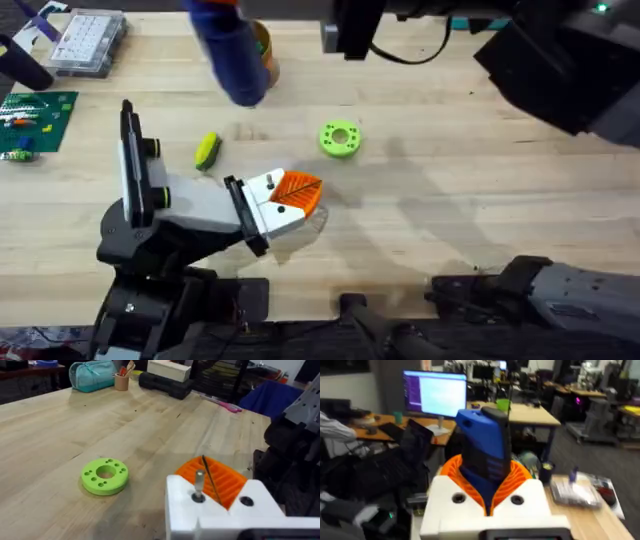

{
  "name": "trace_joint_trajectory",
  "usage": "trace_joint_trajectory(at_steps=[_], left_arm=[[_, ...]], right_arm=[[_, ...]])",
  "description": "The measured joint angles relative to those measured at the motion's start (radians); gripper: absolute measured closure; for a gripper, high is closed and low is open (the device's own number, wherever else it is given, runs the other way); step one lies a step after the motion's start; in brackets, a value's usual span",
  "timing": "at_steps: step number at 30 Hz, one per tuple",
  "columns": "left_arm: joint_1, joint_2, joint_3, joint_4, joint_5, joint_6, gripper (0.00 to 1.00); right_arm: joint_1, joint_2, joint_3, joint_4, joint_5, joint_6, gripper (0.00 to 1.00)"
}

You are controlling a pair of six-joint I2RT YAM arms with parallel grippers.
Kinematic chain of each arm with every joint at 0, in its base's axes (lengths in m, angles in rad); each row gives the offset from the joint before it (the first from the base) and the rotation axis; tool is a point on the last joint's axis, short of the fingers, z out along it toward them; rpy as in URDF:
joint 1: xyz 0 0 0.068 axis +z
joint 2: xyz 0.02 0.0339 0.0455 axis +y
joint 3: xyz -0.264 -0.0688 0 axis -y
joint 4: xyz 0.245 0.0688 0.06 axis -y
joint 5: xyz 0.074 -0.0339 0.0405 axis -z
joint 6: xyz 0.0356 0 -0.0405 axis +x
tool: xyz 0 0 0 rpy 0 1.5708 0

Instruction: Pick up the gripper from the table and insert it into the empty holder that is missing its gripper. Then pick up a screw, insert it into the mounting hole, and use the screwdriver to tighten it. Finally, clean up the table by picking up the vegetable and placing it into the bucket.

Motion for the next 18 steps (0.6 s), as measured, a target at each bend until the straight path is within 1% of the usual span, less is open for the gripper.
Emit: trace_joint_trajectory(at_steps=[4, 7, 10, 13, 18], left_arm=[[0.0, 0.0, 0.0, 0.0, 0.0, 0.0, 0.992], [0.0, 0.0, 0.0, 0.0, 0.0, 0.0, 0.992], [0.0, 0.0, 0.0, 0.0, 0.0, 0.0, 0.992], [0.0, 0.0, 0.0, 0.0, 0.0, 0.0, 0.992], [0.0, 0.0, 0.0, 0.0, 0.0, 0.0, 0.992]], right_arm=[[-0.039, 0.0, 0.004, -0.18, 0.031, -0.125, 0.978], [-0.073, 0.003, 0.005, -0.332, 0.111, -0.248, 0.978], [-0.116, 0.021, 0.006, -0.44, 0.213, -0.402, 0.978], [-0.157, 0.064, 0.006, -0.495, 0.314, -0.548, 0.978], [-0.211, 0.167, 0.006, -0.506, 0.485, -0.732, 0.978]])
